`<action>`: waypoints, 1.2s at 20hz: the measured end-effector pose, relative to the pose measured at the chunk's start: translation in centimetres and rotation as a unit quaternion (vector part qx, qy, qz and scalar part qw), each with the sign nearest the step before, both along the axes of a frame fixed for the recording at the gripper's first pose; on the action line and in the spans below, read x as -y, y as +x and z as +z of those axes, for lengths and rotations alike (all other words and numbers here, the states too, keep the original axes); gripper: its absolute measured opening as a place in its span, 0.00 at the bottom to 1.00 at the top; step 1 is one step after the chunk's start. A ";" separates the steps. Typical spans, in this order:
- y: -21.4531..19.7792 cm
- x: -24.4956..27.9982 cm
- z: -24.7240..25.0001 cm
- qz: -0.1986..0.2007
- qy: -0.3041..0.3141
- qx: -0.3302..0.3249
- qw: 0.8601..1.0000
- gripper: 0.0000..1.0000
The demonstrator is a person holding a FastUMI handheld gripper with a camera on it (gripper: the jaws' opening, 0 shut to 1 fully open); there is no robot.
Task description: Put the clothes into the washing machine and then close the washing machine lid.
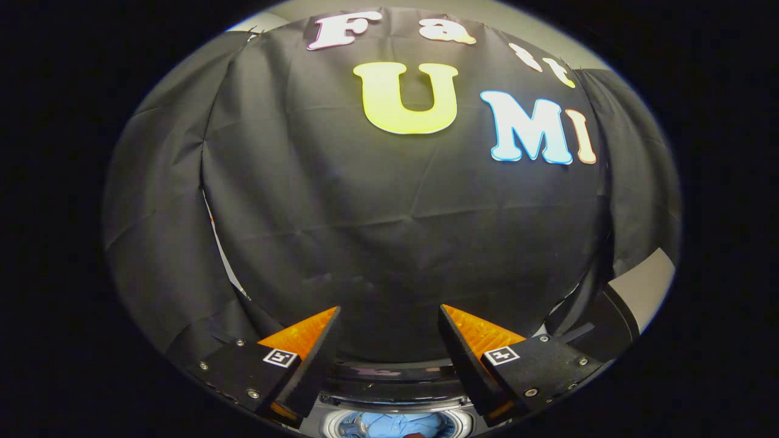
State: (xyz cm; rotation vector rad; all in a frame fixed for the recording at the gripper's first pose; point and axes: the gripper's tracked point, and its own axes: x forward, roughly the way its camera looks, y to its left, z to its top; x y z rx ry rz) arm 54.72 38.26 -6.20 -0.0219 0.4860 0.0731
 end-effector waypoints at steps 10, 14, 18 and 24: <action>-3.2 0.2 0.4 0.010 -0.004 0.024 1.000 0.97; -4.7 0.3 0.7 0.012 -0.003 0.057 0.998 0.96; -6.6 0.3 0.6 0.014 -0.003 0.080 0.997 0.97; -9.0 0.3 0.6 0.019 -0.005 0.110 0.994 0.96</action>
